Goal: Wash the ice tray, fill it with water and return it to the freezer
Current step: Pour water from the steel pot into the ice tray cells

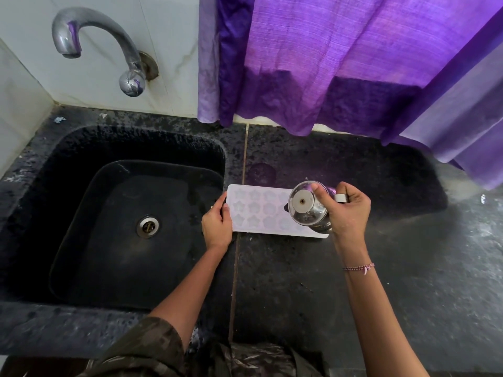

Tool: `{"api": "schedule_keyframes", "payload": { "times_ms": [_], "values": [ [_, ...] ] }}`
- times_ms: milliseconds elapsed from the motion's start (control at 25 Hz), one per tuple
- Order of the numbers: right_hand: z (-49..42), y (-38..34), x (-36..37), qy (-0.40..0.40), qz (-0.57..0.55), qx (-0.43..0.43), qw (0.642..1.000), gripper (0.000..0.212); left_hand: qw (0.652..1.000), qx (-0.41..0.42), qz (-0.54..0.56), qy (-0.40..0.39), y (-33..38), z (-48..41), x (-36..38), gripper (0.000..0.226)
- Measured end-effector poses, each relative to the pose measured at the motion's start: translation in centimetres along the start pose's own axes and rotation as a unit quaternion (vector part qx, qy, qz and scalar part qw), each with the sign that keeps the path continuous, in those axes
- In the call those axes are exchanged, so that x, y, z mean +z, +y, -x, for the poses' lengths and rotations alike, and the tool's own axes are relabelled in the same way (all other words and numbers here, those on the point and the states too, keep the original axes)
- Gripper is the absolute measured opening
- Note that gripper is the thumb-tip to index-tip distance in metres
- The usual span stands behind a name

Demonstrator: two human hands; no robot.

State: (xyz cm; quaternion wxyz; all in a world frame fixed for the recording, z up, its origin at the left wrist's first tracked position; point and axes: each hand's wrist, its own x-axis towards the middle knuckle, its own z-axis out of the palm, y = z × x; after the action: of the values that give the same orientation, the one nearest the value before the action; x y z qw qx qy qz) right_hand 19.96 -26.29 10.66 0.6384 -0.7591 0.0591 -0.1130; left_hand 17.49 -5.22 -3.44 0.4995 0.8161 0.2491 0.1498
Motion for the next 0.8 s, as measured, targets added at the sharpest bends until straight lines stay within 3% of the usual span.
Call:
{"api": "schedule_keyframes", "payload": {
  "times_ms": [400,800],
  "values": [
    [-1.2,0.3,-1.1,0.037,-0.116,0.061,0.991,0.053,1.0,-0.006,-0.006,-0.002,0.2,0.1,-0.2,0.036],
    [-1.5,0.7,-3.0,0.026,-0.042,0.014,0.999,0.057,1.0,-0.005,-0.012,-0.005,0.3,0.1,-0.2,0.036]
  ]
}}
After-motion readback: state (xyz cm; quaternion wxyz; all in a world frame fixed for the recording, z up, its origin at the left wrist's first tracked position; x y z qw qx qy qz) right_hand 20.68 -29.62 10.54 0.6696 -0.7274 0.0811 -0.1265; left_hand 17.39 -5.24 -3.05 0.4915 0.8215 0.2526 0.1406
